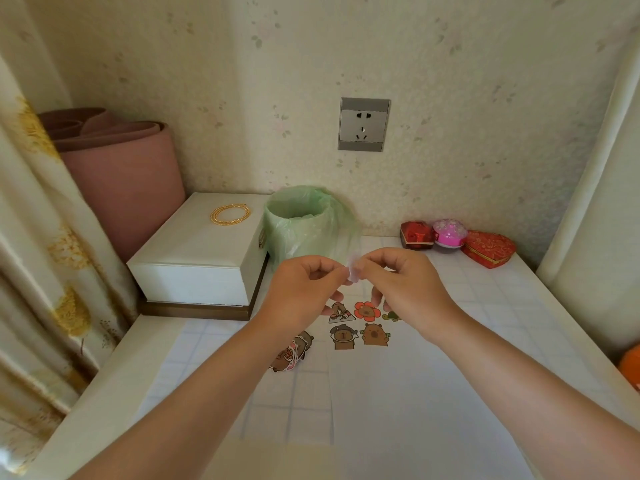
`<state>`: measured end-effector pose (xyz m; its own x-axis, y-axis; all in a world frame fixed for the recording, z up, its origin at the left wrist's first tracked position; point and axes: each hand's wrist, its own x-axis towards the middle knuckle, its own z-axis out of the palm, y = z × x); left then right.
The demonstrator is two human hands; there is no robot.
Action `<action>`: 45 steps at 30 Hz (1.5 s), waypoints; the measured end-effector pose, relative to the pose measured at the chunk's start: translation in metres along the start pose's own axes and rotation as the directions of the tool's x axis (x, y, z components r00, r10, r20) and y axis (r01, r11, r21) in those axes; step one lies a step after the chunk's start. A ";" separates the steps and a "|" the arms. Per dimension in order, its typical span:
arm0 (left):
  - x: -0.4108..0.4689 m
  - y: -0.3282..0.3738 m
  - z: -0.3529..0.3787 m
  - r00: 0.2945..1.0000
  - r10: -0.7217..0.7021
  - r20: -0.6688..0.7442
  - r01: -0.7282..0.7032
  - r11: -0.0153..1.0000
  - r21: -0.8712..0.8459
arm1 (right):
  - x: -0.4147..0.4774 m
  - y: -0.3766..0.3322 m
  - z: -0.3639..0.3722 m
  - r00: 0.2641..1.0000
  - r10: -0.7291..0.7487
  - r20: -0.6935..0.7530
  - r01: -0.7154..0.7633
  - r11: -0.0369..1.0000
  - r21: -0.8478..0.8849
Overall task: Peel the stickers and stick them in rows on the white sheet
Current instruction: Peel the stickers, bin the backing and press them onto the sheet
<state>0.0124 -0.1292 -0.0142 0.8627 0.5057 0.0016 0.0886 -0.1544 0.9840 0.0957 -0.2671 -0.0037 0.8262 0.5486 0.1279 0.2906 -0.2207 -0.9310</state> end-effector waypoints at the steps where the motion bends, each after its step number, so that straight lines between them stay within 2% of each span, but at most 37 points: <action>1: 0.000 0.000 0.000 1.000 0.004 0.000 -0.004 1.000 0.009 | 0.000 0.000 0.001 1.000 -0.004 0.007 0.004 1.000 0.008; 5: -0.001 -0.002 -0.002 1.000 0.018 0.005 -0.018 1.000 0.025 | -0.001 0.003 0.004 1.000 -0.003 0.000 0.003 1.000 0.003; 10: 0.002 -0.002 -0.012 1.000 0.030 -0.007 -0.029 0.997 0.075 | 0.003 0.003 0.011 0.998 0.066 0.002 -0.066 0.998 -0.018; 12: 0.006 -0.003 -0.021 0.998 0.048 -0.052 -0.039 0.987 0.157 | 0.005 0.005 0.015 0.996 0.084 -0.016 -0.084 0.996 -0.024; 15: 0.013 -0.005 -0.043 0.983 0.147 -0.109 -0.102 0.934 0.342 | 0.006 0.006 0.019 0.994 0.098 -0.053 -0.099 0.995 -0.023; 20: 0.019 -0.002 -0.079 0.954 0.220 -0.204 -0.108 0.886 0.450 | 0.019 0.004 0.023 0.986 0.026 -0.164 -0.036 0.998 -0.057; 28: 0.026 -0.006 -0.098 0.958 0.189 -0.214 -0.106 0.932 0.345 | 0.087 -0.029 0.053 0.970 -0.169 -0.177 0.107 0.944 -0.313; 32: 0.027 -0.007 -0.101 0.960 0.183 -0.213 -0.107 0.939 0.326 | 0.133 -0.038 0.071 0.967 -0.191 -0.169 0.091 0.876 -0.473; 36: 0.026 -0.007 -0.101 0.961 0.189 -0.201 -0.105 0.924 0.367 | 0.155 -0.043 0.080 0.985 -0.140 -0.096 0.042 0.750 -0.660; 41: 0.026 -0.006 -0.095 0.954 0.236 -0.185 -0.130 0.881 0.455 | 0.139 -0.046 0.074 0.984 -0.163 -0.071 0.088 0.793 -0.602; 45: 0.025 -0.005 -0.085 0.931 0.318 -0.178 -0.174 0.816 0.551 | 0.097 -0.043 0.056 0.975 -0.175 -0.134 0.091 0.872 -0.480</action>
<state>-0.0085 -0.0432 -0.0043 0.7432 0.5725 0.3462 0.1964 -0.6814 0.7051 0.1363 -0.1587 0.0297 0.8194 0.4662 0.3336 0.5606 -0.5299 -0.6364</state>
